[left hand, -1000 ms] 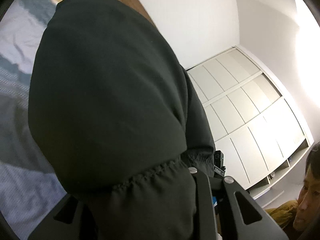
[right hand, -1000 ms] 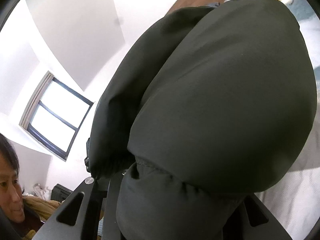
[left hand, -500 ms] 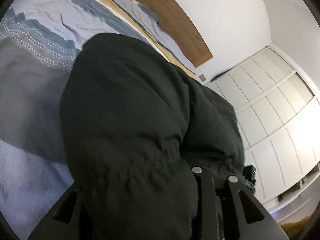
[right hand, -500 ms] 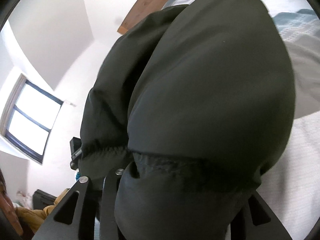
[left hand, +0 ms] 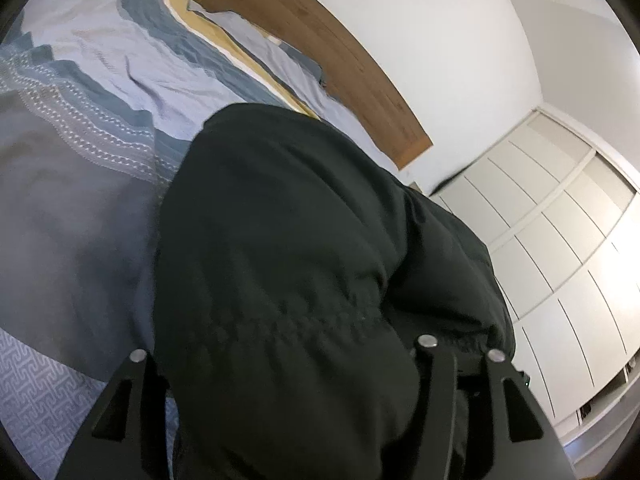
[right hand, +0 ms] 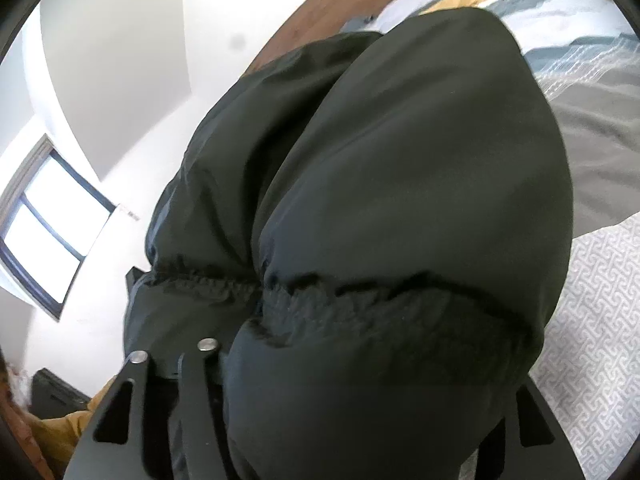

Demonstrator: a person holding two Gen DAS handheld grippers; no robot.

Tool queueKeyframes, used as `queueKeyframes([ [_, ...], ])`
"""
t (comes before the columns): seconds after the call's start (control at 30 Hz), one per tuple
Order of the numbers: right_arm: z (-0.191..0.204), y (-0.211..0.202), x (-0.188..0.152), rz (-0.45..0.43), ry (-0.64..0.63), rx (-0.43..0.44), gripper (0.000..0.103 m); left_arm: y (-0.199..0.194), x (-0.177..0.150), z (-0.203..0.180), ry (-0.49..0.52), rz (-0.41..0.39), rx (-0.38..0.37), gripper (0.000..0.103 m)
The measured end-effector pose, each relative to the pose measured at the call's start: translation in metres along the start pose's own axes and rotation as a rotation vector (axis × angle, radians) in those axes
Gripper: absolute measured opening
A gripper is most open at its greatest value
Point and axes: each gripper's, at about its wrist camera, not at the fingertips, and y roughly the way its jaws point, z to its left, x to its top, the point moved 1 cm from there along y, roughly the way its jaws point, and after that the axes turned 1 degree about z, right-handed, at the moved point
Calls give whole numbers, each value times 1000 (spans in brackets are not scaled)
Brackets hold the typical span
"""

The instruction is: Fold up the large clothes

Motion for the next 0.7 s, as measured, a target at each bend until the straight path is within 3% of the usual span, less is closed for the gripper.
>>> queueKeyframes([
  [0.1,-32,-28,4,-18,-1,-14,69,-7,6,10,3,-4,9,56],
  [0.3,-54,-65,-15,-31,-10,-71,75,-48,16,-8,74,17,88,59],
  [0.43,-48,-81,-14,-56,-33,-155,83,-75,22,-4,62,34,121,59],
  [0.7,-20,-123,-24,-80,-67,-367,85,-142,6,-1,41,-19,355,59],
])
